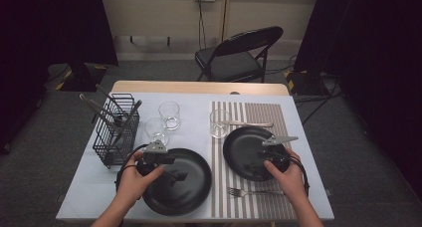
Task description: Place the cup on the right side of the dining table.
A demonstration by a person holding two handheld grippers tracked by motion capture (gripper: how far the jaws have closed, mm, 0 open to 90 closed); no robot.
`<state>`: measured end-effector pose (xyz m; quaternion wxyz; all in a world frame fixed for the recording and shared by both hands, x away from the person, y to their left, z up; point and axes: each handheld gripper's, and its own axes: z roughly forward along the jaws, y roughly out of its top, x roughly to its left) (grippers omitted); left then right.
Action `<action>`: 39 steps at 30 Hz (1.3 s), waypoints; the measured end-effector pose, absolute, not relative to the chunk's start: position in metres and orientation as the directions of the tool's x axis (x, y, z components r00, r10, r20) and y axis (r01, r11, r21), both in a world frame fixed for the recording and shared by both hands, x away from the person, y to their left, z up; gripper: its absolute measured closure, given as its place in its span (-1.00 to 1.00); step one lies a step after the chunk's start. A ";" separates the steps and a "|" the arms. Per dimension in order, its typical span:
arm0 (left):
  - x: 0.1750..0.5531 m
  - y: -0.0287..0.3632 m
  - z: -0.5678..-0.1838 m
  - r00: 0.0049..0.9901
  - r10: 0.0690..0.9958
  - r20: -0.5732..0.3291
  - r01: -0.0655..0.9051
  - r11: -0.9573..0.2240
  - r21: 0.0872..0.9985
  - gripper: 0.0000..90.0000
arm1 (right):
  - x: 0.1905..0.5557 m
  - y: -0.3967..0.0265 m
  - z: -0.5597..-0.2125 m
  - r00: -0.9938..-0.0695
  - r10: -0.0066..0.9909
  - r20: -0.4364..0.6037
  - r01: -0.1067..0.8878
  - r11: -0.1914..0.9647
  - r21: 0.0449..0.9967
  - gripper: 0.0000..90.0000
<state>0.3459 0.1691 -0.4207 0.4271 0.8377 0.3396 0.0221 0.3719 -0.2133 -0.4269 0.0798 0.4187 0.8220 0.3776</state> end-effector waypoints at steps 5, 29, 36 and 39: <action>0.346 0.169 -0.421 0.769 0.588 -0.252 0.550 -0.406 0.730 -0.55 | 0.370 -0.216 -0.428 -0.634 0.751 0.184 0.628 0.361 0.689 -0.56; 0.348 0.167 -0.419 0.774 0.582 -0.248 0.544 -0.413 0.730 -0.55 | 0.357 -0.228 -0.431 -0.626 0.763 0.160 0.626 0.369 0.687 -0.56; 0.348 0.167 -0.419 0.772 0.583 -0.253 0.545 -0.402 0.736 -0.54 | 0.349 -0.229 -0.430 -0.627 0.768 0.129 0.609 0.380 0.696 -0.56; 0.349 0.167 -0.419 0.774 0.581 -0.251 0.544 -0.408 0.734 -0.55 | 0.347 -0.230 -0.432 -0.632 0.763 0.134 0.608 0.382 0.696 -0.57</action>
